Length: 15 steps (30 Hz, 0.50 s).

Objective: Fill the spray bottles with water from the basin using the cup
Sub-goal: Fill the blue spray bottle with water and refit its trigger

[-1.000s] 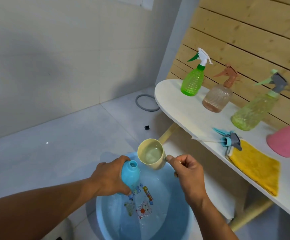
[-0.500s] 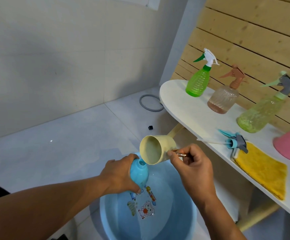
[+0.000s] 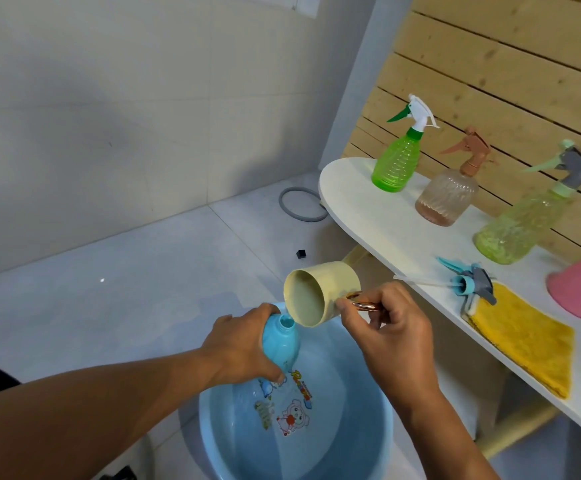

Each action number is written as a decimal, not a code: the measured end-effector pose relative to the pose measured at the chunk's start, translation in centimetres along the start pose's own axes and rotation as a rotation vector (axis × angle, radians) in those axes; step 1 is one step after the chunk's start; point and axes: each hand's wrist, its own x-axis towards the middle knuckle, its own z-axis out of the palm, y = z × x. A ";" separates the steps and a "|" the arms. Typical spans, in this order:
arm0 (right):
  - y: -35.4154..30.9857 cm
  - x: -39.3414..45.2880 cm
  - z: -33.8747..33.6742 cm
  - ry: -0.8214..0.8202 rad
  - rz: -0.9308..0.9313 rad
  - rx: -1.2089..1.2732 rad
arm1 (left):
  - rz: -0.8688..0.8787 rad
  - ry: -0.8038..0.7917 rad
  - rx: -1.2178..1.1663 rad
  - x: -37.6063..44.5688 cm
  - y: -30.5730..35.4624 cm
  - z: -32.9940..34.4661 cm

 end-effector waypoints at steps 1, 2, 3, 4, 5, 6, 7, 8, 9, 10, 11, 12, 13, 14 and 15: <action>0.0 0.0 0.0 0.003 -0.022 -0.018 | 0.002 0.001 0.000 0.0 0.0 0.0; 0.0 0.1 0.0 0.004 -0.037 -0.031 | 0.002 0.002 0.000 0.0 0.1 0.0; 0.1 0.1 -0.1 0.007 -0.046 -0.038 | 0.003 0.004 -0.001 0.0 0.1 0.0; 0.1 0.1 -0.1 0.011 -0.051 -0.041 | 0.003 0.007 -0.001 0.1 0.2 0.0; 0.1 0.1 -0.2 0.015 -0.057 -0.044 | 0.005 0.011 0.000 0.1 0.3 0.0; 0.0 0.1 -0.2 0.019 -0.067 -0.055 | 0.006 0.017 0.001 0.1 0.4 -0.1; 0.0 0.1 -0.2 0.023 -0.080 -0.072 | 0.008 0.021 0.005 0.1 0.4 -0.1; 0.0 0.2 -0.3 0.025 -0.094 -0.091 | 0.011 0.024 0.008 0.1 0.5 -0.1; 0.0 0.2 -0.3 0.026 -0.106 -0.107 | 0.012 0.025 0.010 0.1 0.6 -0.1; 0.0 0.2 -0.2 0.026 -0.117 -0.124 | 0.012 0.024 0.010 0.1 0.6 -0.1; 0.1 0.2 -0.3 0.027 -0.132 -0.145 | 0.010 0.023 0.009 0.1 0.6 -0.1; 0.2 0.2 -0.2 0.031 -0.149 -0.169 | 0.007 0.021 0.006 0.1 0.6 0.0; 0.3 0.2 -0.2 0.034 -0.171 -0.190 | 0.003 0.019 0.003 0.2 0.5 0.0; 0.4 0.2 -0.2 0.037 -0.197 -0.205 | 0.003 0.020 0.001 0.3 0.5 0.0; 0.5 0.1 -0.2 0.041 -0.224 -0.214 | 0.005 0.021 0.001 0.3 0.5 0.0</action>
